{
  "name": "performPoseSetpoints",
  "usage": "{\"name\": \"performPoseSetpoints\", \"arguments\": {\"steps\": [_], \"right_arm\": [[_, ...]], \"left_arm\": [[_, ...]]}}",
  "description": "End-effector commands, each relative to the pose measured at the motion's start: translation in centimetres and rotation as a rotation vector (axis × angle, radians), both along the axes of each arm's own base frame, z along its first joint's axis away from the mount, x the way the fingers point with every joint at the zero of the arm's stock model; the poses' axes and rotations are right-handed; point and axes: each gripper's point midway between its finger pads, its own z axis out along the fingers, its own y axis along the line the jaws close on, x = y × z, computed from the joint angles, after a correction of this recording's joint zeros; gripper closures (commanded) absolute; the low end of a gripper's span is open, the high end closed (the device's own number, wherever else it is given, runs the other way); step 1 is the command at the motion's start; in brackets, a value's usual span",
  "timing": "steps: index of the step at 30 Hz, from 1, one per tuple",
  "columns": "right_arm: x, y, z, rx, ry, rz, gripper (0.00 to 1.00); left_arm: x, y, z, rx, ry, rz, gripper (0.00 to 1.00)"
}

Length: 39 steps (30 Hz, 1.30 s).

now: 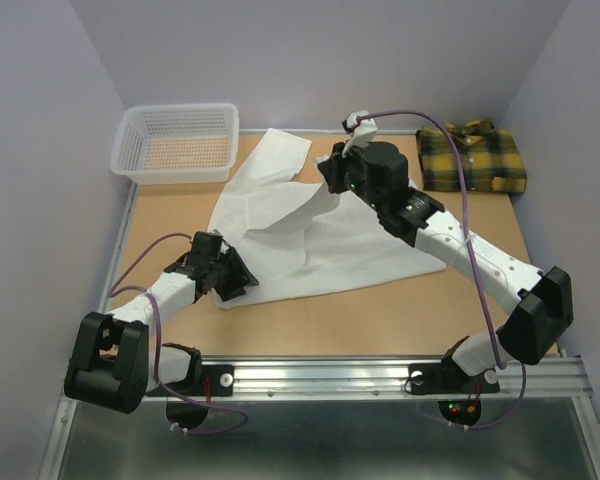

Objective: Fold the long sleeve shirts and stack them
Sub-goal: Fold the shirt

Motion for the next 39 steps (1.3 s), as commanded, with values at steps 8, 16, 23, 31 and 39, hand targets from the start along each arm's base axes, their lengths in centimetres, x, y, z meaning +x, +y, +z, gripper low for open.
{"name": "performPoseSetpoints", "arguments": {"steps": [8,16,23,31,39], "right_arm": [[-2.8,-8.0,-4.3,-0.119,-0.022,-0.120,1.00],[-4.5,-14.3,-9.0,-0.187,0.019,-0.329,1.00],[-5.5,-18.8,-12.3,-0.231,0.025,-0.517,0.99],[-6.2,-21.4,-15.4,-0.243,0.049,-0.615,0.99],[-5.0,-21.8,-15.6,-0.265,0.026,-0.640,0.99]], "left_arm": [[-1.6,1.2,-1.3,0.047,0.050,0.036,0.43],[-1.6,1.2,-1.3,0.045,0.046,0.049,0.43],[-1.6,1.1,-1.2,0.036,0.037,0.051,0.43],[-1.5,0.9,-1.0,0.024,0.029,0.043,0.44],[-1.6,0.8,-0.9,0.014,0.021,0.037,0.44]]}}
